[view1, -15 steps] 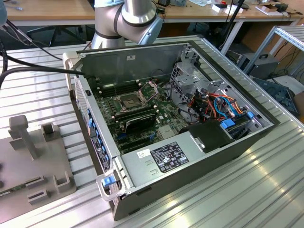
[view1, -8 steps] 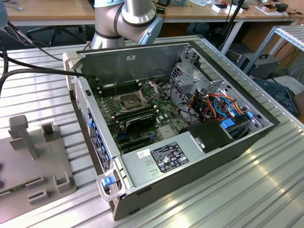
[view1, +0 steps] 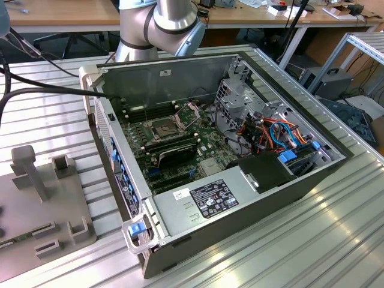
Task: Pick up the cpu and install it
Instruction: 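Pick up the cpu and move it towards the insertion slot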
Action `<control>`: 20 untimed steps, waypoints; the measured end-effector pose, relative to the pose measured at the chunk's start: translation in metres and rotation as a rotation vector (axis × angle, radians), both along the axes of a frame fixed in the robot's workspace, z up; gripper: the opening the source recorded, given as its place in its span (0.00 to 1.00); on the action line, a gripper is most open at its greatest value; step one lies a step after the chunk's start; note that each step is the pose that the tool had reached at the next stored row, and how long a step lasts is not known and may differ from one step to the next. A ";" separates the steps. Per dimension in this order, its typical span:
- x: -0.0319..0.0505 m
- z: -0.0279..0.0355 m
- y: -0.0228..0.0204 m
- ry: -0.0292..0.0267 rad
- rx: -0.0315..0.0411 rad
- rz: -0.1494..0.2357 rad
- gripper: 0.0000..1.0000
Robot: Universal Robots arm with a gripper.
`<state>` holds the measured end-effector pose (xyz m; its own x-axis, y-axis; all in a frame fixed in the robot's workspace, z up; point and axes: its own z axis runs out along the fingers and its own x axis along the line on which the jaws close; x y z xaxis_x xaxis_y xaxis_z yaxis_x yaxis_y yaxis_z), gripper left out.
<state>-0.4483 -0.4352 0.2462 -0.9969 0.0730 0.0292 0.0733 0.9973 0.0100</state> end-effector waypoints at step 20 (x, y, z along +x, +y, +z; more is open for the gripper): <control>0.0000 -0.0052 0.0000 0.0001 0.0000 0.000 0.54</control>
<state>-0.4483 -0.4351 0.2410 -0.9969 0.0730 0.0293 0.0734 0.9973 0.0100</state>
